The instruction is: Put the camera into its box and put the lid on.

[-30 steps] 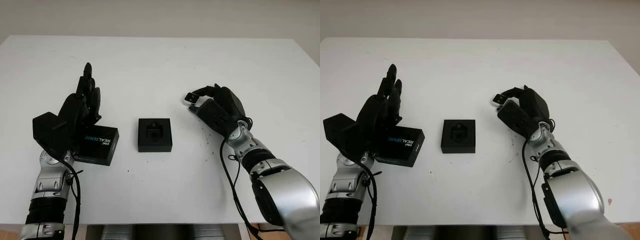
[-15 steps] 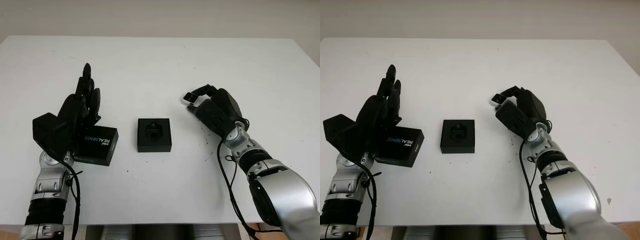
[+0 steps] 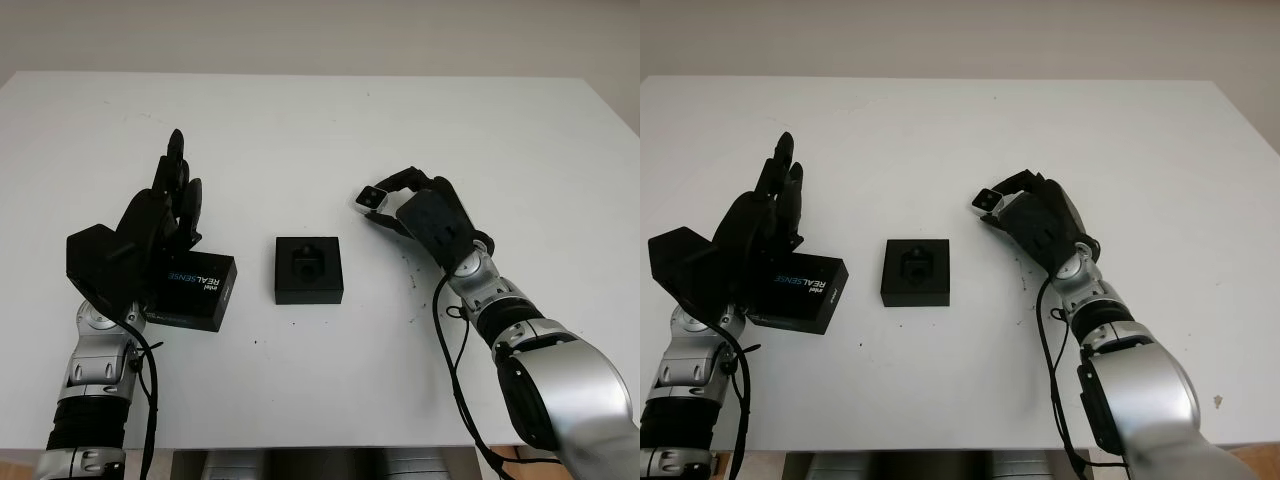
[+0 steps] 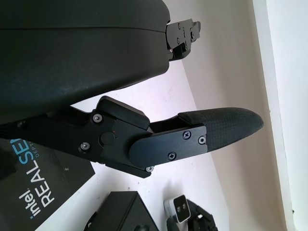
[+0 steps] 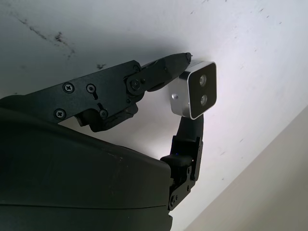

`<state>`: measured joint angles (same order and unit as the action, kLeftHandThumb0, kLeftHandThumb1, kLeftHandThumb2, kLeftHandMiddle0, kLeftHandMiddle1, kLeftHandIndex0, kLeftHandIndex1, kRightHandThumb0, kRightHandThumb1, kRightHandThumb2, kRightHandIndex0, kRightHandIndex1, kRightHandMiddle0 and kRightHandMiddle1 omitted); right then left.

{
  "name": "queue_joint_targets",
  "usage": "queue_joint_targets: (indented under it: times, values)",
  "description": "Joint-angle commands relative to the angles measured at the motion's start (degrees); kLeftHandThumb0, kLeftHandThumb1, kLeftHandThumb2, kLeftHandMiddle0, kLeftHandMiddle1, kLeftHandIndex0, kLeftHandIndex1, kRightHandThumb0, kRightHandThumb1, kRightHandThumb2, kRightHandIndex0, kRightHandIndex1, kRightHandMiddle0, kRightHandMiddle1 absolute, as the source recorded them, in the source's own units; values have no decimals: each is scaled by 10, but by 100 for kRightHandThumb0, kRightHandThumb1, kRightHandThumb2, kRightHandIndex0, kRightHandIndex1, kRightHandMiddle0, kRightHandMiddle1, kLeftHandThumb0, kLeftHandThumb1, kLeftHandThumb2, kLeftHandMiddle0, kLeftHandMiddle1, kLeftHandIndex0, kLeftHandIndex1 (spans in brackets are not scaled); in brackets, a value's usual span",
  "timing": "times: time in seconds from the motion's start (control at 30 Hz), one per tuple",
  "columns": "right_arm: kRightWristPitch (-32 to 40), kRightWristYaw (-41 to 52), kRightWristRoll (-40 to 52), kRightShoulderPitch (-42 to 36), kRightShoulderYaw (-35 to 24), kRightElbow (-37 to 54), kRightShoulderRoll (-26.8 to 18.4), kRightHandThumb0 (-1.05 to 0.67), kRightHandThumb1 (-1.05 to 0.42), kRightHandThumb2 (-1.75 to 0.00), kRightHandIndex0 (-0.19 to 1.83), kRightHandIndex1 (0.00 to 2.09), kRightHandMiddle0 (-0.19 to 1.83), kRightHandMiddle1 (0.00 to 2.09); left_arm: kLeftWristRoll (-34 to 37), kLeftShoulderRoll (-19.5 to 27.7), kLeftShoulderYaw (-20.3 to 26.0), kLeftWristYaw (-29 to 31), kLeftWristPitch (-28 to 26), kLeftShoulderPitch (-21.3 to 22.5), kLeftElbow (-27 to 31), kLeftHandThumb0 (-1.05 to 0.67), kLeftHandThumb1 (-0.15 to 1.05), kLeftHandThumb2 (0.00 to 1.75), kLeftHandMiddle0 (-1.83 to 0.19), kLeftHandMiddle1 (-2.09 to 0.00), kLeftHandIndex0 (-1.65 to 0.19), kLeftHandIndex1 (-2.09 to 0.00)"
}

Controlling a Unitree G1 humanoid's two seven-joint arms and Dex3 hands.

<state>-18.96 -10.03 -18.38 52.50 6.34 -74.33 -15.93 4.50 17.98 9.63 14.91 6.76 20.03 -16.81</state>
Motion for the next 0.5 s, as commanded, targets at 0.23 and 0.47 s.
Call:
queue_joint_targets:
  times: [0.23,0.47]
  values:
    - [-37,19,6,-1,-3,23,-11,-36,-98,-5,13,5,34,135,-2,6,-4,-1,-1,8,5,-89,105,66,19,0,19,0]
    - [-54,31,18,-8,-10,24,-9,-37,-98,-5,13,5,35,136,-2,8,-4,1,-3,4,9,-89,105,67,19,0,19,0]
